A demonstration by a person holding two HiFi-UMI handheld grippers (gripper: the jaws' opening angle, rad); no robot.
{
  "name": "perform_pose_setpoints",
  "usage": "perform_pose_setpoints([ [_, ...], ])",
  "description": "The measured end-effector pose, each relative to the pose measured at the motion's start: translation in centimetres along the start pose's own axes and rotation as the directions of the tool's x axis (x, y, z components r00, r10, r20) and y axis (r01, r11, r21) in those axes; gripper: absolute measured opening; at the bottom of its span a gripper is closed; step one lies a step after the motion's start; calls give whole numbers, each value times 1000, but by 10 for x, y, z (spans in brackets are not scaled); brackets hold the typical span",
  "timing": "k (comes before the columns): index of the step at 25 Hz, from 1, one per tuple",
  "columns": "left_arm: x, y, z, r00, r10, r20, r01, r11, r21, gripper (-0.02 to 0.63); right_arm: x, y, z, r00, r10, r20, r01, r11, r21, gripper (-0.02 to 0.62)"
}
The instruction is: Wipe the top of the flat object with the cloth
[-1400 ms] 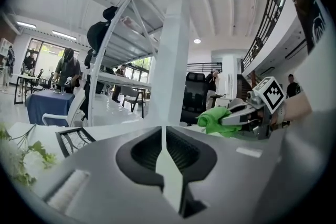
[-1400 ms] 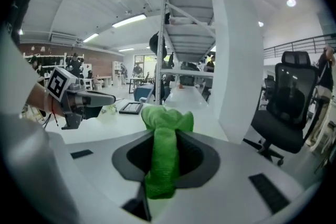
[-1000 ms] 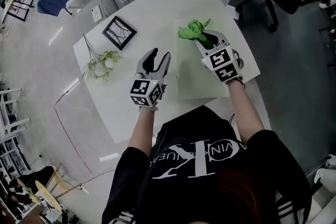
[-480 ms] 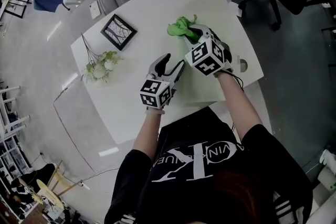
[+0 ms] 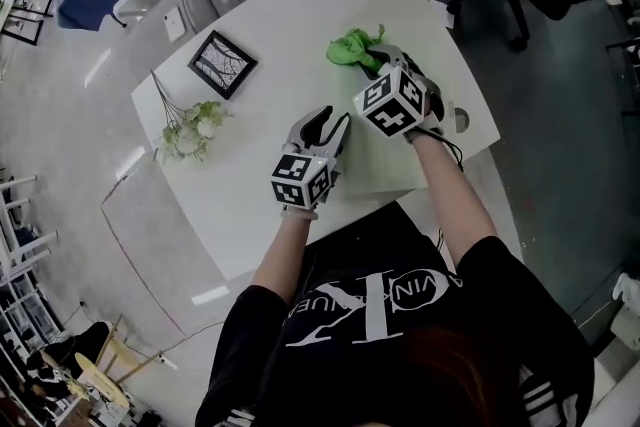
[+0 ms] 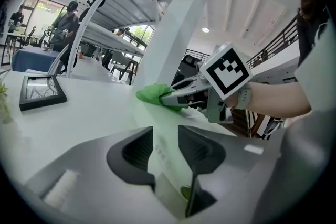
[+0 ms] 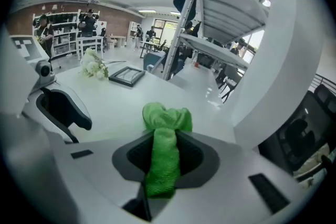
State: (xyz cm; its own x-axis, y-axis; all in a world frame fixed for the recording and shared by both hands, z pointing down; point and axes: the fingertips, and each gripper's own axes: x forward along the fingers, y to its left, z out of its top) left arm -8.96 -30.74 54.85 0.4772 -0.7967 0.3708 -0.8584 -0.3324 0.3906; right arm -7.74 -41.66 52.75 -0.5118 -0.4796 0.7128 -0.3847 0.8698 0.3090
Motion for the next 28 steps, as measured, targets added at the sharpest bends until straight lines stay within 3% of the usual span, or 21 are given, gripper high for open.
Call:
perform_pose_setpoints([
  [5, -1, 0, 0, 1000, 21, 0, -21, 999, -25, 151, -14, -25, -31, 998, -49, -44, 52, 997, 60, 77],
  [12, 0, -3, 1, 1000, 28, -1, -28, 1000, 1, 135, -39, -60, -76, 985, -134, -111, 148, 980, 133, 78],
  [24, 1, -6, 2, 1000, 28, 0, -28, 999, -23, 135, -70, -102, -134, 947, -245, -207, 294, 920, 258, 78],
  [26, 0, -6, 3, 1000, 15, 6, -15, 999, -40, 135, -77, -107, -133, 936, -296, -189, 338, 906, 256, 77],
  [28, -1, -11, 6, 999, -29, 18, 30, 999, -37, 138, -97, -115, -120, 910, -399, -111, 414, 874, 254, 78],
])
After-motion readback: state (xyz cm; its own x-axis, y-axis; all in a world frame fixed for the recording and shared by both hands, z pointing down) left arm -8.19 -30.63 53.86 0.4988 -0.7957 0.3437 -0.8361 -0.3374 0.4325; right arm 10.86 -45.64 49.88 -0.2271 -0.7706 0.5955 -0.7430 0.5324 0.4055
